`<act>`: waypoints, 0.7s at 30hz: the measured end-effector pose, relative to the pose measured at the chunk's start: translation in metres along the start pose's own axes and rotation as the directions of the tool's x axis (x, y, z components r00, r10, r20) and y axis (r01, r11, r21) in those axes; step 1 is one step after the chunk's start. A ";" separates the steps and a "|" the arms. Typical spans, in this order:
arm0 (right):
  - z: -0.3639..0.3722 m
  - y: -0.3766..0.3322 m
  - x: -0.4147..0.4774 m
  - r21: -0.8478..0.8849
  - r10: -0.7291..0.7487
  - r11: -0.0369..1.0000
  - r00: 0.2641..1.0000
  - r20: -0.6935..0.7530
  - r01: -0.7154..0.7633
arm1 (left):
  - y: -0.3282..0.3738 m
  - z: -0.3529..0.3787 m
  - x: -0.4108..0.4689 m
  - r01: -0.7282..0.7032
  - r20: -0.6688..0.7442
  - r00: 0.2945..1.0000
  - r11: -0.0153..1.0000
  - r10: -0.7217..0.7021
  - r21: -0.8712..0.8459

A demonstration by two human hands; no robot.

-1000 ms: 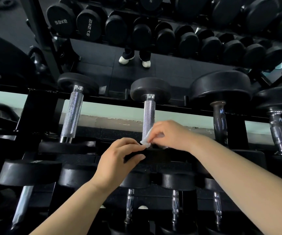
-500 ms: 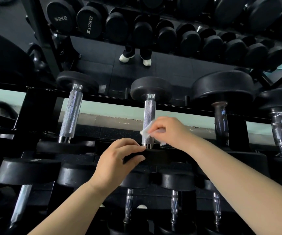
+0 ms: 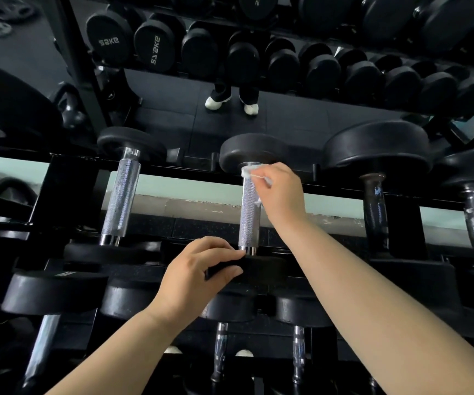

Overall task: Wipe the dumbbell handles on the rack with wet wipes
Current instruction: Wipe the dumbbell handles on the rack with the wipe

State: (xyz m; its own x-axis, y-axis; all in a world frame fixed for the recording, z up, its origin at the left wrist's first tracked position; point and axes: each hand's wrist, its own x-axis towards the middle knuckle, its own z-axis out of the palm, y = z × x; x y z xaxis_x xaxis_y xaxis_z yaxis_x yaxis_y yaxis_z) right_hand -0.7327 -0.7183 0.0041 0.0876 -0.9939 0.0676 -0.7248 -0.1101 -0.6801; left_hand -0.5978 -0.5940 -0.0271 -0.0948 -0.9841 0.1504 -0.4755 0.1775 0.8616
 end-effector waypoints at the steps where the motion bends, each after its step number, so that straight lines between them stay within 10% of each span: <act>1: 0.000 0.001 -0.005 0.001 -0.009 1.000 0.999 0.035 0.009 | 0.000 0.000 0.000 -0.002 -0.003 1.000 1.000 0.002 -0.002; 21: 0.004 0.001 -0.001 -0.090 -0.058 0.994 0.998 -0.031 0.055 | -0.004 0.004 -0.001 -0.003 -0.028 1.000 0.999 0.001 -0.054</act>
State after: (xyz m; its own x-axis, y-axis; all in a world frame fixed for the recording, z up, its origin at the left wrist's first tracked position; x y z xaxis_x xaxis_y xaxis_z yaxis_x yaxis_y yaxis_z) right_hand -0.7308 -0.7171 0.0009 0.1083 -0.9857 0.1290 -0.7774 -0.1649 -0.6070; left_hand -0.5990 -0.5933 -0.0325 -0.0713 -0.9838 0.1647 -0.4272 0.1794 0.8862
